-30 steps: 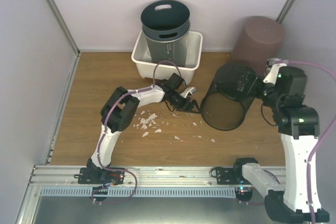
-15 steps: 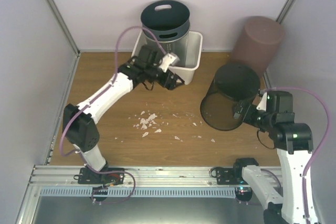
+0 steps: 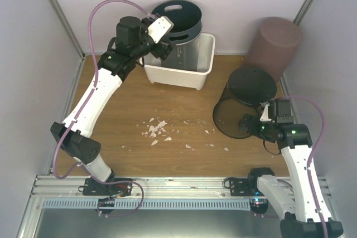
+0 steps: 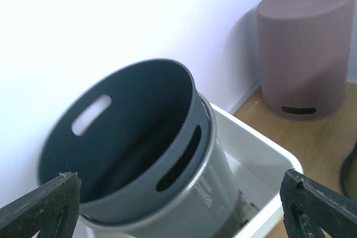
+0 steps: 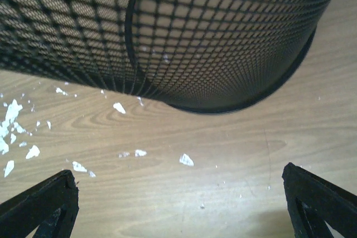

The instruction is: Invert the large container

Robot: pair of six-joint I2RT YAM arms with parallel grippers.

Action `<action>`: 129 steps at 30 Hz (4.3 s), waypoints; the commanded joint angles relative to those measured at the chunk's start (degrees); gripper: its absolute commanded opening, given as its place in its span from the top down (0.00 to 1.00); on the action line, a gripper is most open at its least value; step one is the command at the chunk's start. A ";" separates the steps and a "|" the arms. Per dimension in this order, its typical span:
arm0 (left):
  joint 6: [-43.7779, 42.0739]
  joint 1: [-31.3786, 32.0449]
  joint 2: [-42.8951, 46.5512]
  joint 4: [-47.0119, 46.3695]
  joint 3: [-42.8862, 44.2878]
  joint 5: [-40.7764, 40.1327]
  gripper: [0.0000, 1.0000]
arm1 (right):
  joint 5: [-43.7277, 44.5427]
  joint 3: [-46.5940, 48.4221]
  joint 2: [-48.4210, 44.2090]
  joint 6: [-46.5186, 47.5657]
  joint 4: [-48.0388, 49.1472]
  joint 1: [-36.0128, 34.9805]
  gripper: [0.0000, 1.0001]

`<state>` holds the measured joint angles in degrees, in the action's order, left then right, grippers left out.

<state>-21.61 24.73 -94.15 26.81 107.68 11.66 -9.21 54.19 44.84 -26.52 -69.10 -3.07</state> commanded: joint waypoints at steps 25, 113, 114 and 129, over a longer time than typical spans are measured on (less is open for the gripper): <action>-12.71 -1.03 -11.41 -1.88 11.85 -8.33 0.02 | -0.35 8.19 38.62 14.94 33.02 -3.50 0.00; -27.15 1.89 -17.57 -8.42 12.24 -18.60 0.14 | 0.44 18.86 24.56 17.10 28.48 -12.70 0.00; -27.43 1.90 -18.02 -8.70 12.29 -18.61 0.14 | 0.50 18.64 24.41 17.08 28.56 -12.73 0.00; -35.91 2.60 -22.10 -10.72 12.87 -23.12 0.16 | 0.29 13.46 23.42 16.84 31.64 -12.74 0.00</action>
<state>-53.78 26.65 -115.66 19.22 120.77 -9.15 -8.91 68.77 69.04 -9.50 -39.62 -15.59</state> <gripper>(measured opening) 0.851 0.995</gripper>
